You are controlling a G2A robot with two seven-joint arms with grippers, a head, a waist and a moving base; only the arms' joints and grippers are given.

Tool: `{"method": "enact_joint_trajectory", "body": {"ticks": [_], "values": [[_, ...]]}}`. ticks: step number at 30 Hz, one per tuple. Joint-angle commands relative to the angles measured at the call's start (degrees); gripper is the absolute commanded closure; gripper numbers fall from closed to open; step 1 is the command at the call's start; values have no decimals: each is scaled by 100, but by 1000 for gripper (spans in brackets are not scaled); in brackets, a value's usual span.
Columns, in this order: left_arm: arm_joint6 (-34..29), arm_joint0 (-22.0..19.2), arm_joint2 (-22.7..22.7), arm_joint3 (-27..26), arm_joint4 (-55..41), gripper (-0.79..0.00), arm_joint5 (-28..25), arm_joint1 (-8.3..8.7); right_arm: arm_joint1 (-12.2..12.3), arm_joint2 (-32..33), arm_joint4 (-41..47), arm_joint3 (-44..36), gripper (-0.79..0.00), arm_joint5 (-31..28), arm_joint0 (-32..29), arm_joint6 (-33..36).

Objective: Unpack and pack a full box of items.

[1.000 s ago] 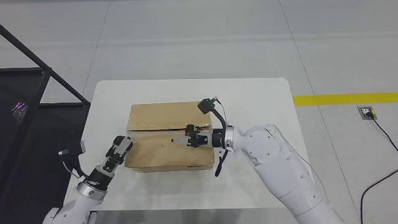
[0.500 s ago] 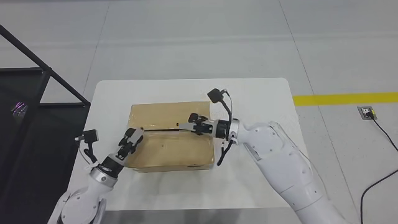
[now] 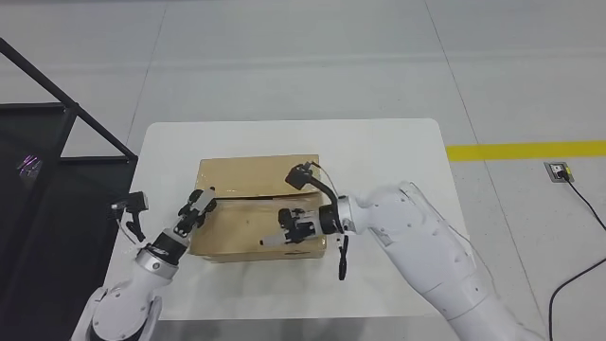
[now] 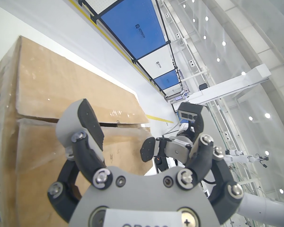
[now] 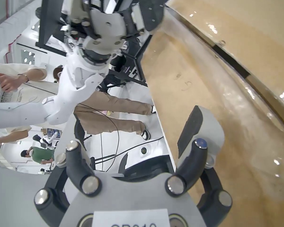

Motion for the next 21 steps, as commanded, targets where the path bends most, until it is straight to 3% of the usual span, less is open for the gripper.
{"method": "enact_joint_trajectory", "body": {"ticks": [1,8,21], "values": [[-20,66,-101,-36,-85,-785,-54,8,-28,-78,-11,81,-785,93,60,-64],[-105,282,-345,-113,-312,-785,-187,25,-88,-79,72,403,-785,100,190,-633],[-128,392,-384,-86,-234,-785,-257,23,-142,-9,104,587,-785,-63,226,-1391]]}}
